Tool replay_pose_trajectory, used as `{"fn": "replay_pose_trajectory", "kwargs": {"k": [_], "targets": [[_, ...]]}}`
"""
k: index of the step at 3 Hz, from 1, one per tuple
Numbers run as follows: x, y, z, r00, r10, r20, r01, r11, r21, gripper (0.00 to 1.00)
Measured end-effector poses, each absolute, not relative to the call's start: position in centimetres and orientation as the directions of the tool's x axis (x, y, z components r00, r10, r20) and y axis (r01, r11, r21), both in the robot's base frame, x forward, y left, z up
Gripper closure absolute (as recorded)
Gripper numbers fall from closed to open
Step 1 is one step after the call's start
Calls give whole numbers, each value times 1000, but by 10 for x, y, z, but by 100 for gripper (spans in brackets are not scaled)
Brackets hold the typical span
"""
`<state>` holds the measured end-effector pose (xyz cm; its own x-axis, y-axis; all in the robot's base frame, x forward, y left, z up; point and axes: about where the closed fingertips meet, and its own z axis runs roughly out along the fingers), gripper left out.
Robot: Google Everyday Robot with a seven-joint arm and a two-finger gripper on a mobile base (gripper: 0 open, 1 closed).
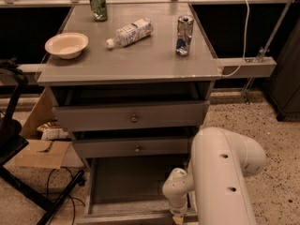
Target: Open bottom drawer
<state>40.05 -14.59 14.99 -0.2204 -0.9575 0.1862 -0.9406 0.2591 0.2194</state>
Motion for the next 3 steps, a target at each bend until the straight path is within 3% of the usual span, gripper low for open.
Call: {"fn": "replay_pose_trajectory", "kwargs": {"k": [1, 2, 3], "targets": [[377, -155, 157, -254, -945, 206, -926, 299, 231, 96], [377, -155, 157, -254, -945, 206, -926, 299, 231, 55], [377, -155, 157, -254, -945, 206, -926, 299, 231, 37]]}}
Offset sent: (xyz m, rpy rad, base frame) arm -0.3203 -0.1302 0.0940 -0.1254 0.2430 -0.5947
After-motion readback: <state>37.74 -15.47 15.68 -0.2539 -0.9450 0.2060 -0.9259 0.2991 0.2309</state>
